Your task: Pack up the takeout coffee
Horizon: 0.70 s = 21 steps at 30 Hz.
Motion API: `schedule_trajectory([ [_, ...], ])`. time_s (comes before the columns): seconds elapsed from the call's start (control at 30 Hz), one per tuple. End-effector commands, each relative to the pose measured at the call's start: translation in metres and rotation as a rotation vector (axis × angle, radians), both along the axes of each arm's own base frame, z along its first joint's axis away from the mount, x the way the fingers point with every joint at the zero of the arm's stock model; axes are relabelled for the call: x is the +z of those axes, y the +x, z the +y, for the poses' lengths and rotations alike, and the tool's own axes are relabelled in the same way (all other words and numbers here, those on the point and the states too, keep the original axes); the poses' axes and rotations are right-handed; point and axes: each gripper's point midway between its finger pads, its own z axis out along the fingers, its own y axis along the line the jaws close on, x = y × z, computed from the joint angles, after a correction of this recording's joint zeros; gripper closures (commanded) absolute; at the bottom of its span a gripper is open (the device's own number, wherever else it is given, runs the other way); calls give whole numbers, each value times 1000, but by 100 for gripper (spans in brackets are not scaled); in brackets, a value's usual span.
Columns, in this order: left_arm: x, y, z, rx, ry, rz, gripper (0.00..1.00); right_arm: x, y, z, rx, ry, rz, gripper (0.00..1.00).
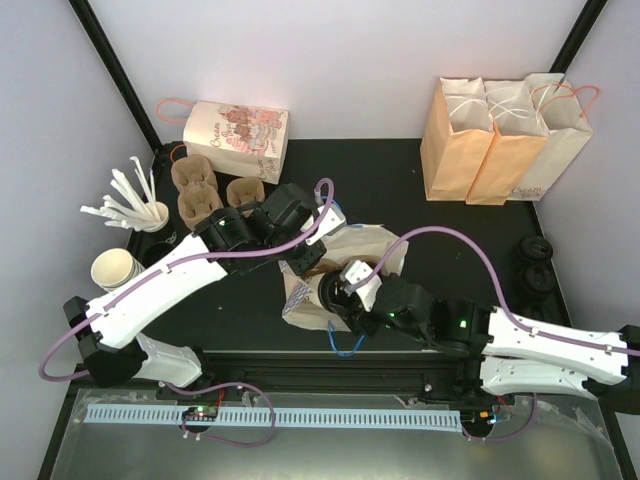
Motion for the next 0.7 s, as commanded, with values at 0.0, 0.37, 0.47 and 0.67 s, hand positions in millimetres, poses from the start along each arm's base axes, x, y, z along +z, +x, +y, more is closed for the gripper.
schedule_trajectory([
  [0.0,11,-12,-5,-20,-75,15,97,-4,12,11,-34,-3,-111,57],
  [0.37,32,-16,-6,-41,-121,-40,97,-39,-6,39,29,-133,-197,56],
  [0.47,36,-18,-9,-63,-131,-44,97,-42,-1,37,7,-150,-221,56],
  [0.67,31,-34,-17,-148,-146,6,97,-36,6,39,-13,-141,-294,56],
])
